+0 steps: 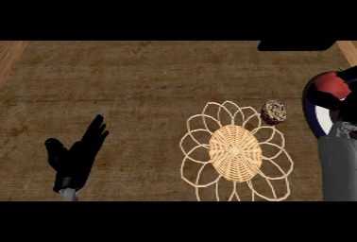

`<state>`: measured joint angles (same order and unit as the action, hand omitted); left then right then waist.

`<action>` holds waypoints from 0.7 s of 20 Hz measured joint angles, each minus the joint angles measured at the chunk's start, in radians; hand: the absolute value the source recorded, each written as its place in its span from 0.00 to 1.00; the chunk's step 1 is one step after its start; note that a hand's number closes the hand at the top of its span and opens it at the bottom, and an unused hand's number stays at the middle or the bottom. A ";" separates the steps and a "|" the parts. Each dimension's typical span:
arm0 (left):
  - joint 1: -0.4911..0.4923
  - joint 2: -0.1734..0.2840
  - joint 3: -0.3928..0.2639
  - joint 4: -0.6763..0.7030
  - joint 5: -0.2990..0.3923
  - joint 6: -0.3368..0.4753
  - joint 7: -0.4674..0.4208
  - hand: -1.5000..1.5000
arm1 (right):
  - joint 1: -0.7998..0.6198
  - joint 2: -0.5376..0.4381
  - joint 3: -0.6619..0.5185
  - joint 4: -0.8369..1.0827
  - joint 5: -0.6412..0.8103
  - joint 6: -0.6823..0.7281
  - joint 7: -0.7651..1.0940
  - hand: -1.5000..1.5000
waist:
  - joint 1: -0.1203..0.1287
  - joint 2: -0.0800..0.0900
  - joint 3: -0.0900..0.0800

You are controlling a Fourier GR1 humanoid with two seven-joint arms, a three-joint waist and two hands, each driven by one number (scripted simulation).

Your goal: Pick the bell pepper from the placemat and place it in the plate

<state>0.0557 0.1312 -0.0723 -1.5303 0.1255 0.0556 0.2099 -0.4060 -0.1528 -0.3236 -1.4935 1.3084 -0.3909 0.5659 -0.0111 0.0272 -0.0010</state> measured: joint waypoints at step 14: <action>-0.059 -0.015 -0.047 0.022 -0.016 -0.019 0.031 0.50 | -0.211 0.097 -0.367 0.109 0.617 -0.403 0.486 1.00 | 0.086 0.014 0.002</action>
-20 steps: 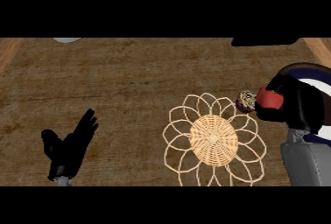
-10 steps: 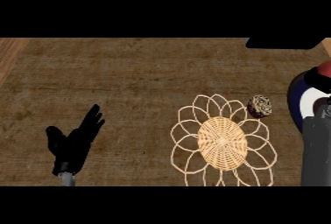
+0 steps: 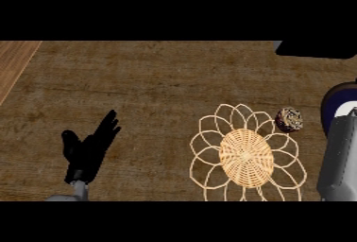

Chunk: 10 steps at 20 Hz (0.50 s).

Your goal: Pick the bell pepper from the placemat and place it in the plate

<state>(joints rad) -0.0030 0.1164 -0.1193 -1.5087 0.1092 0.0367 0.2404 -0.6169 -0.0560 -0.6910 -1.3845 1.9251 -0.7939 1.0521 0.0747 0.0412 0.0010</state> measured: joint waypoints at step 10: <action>0.003 -0.009 0.013 0.019 -0.003 0.015 0.001 0.50 | -0.023 0.028 -0.270 0.060 0.320 -0.148 0.049 1.00 | -0.024 -0.019 0.004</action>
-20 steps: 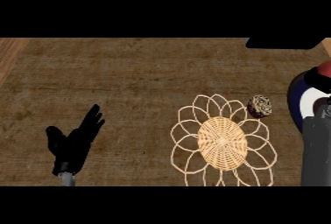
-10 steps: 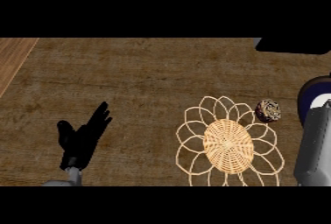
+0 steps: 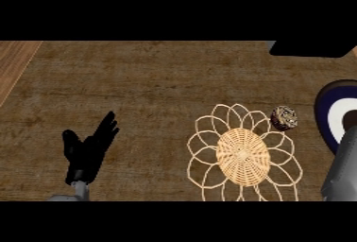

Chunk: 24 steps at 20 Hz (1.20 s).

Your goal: Pick the bell pepper from the placemat and place it in the plate

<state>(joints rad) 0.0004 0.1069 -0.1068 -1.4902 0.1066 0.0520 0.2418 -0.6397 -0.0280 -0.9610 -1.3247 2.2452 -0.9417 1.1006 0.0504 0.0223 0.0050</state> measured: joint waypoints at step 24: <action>0.023 -0.003 0.031 0.020 0.001 0.000 -0.024 0.50 | 0.063 -0.296 -0.025 0.585 -0.723 -0.307 -0.217 0.00 | -0.047 -0.025 0.002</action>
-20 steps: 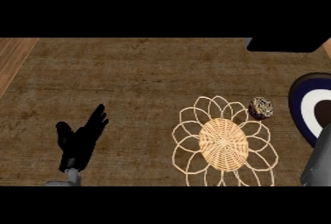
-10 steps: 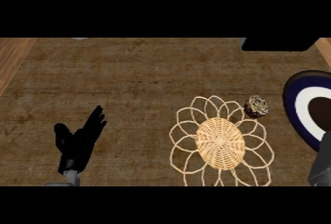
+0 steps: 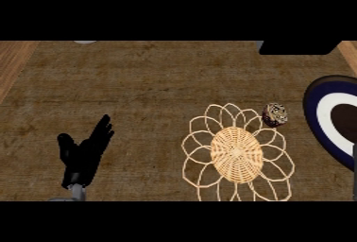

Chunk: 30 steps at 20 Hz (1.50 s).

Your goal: Pick the bell pepper from the placemat and place it in the plate

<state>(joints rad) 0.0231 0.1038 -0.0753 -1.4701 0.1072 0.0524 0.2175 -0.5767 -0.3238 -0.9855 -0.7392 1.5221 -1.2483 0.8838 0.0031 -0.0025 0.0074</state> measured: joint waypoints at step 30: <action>0.010 0.002 0.020 -0.008 -0.004 -0.017 0.005 0.50 | 0.649 0.321 0.728 -0.768 -0.454 -0.221 -0.094 0.00 | -0.006 -0.002 -0.003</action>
<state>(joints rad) 0.0335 0.1054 -0.0556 -1.4785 0.1031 0.0349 0.2227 0.0724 -0.0028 -0.2578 -1.5076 1.0681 -1.4692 0.7894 -0.0028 -0.0044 0.0045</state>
